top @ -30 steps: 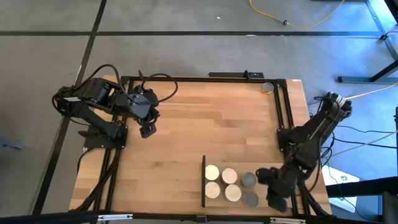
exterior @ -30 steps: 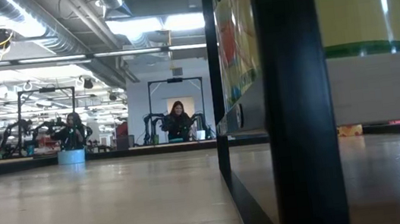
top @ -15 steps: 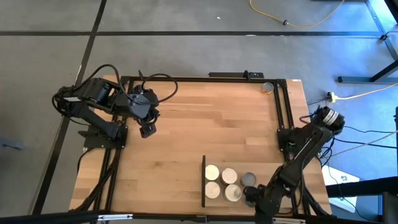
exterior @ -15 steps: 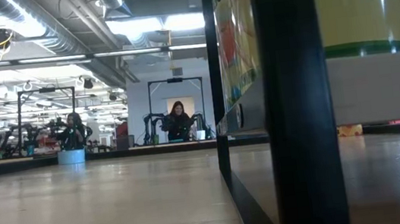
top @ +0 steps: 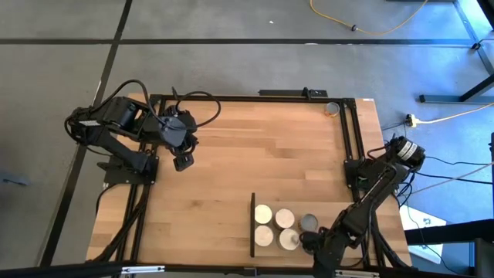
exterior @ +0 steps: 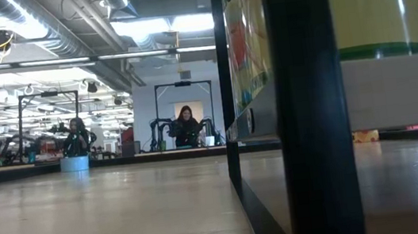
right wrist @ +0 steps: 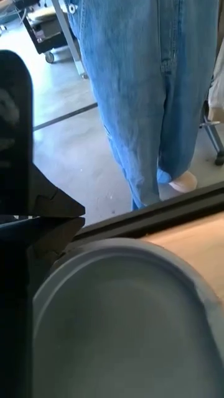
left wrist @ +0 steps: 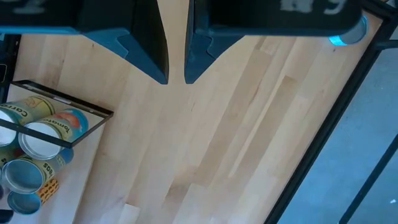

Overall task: Pick and place cans onto a shelf
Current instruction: Adjust the canned diced tomatoes on the shelf, then put the blue tuna can on the shelf

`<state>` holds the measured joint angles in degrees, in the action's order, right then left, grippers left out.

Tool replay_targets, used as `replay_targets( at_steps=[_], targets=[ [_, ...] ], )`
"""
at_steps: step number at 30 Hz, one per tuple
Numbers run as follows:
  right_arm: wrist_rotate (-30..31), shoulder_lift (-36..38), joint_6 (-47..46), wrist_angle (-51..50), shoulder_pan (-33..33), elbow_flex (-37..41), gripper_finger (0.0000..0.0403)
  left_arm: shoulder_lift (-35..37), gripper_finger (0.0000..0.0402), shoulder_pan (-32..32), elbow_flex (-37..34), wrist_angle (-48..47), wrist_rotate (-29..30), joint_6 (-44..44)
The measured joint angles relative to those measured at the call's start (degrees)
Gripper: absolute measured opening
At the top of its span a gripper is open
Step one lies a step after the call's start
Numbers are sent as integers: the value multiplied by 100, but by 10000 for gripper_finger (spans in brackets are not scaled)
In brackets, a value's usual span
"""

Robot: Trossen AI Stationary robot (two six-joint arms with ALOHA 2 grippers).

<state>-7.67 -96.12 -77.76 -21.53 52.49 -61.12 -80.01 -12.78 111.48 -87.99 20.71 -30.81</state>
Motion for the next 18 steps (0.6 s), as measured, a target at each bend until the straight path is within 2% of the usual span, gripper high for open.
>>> replay_targets(
  at_steps=[7,11,14,18],
  targets=[
    [-38,0,0,143,-9,-15,4,0,44,-2,0,0,-55,-2],
    [-51,6,128,121,-9,-423,4,0,44,-2,0,-48,-57,-2],
    [237,7,307,-245,-7,-911,4,0,44,-2,0,-218,-66,-7],
    [942,9,485,-1102,-7,-1696,4,-4,44,0,-78,-219,-66,-183]
  ],
)
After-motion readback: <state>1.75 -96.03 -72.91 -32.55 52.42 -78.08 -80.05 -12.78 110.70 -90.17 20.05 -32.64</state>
